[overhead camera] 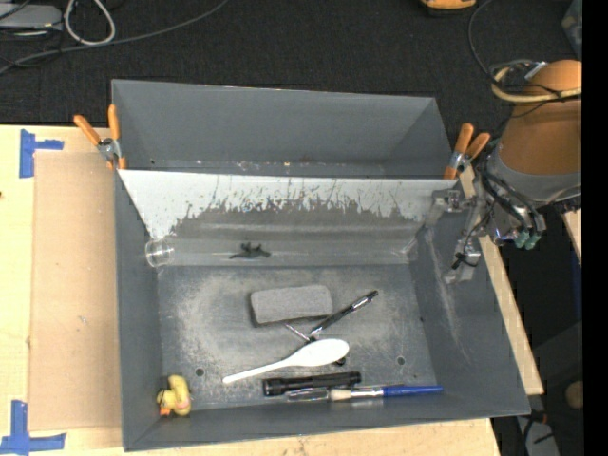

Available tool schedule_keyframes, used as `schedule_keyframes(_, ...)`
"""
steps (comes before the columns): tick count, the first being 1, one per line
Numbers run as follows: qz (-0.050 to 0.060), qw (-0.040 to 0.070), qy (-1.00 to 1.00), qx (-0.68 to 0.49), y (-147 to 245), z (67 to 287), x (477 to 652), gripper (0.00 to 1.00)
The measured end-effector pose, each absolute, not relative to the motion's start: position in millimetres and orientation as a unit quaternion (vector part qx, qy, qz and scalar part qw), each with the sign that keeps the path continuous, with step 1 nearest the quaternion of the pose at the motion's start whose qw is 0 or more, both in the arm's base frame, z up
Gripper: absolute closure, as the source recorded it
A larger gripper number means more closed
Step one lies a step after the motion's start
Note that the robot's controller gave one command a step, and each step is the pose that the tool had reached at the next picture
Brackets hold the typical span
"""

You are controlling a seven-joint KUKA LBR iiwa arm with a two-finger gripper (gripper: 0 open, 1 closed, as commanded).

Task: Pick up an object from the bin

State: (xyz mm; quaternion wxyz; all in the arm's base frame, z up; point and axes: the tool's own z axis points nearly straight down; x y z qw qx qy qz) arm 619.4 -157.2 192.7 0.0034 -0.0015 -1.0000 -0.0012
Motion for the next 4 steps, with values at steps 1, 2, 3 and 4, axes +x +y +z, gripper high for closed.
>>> schedule_keyframes(1,0.000,0.000,-1.000,0.001,-157,196,621.2,0.00)
schedule_keyframes(2,-0.001,0.000,-0.996,0.094,-102,126,613.3,0.00)
schedule_keyframes(3,0.000,-0.002,-0.993,0.118,-36,130,587.4,0.00)
schedule_keyframes(4,-0.001,0.002,-0.977,0.213,-4,125,585.9,0.00)
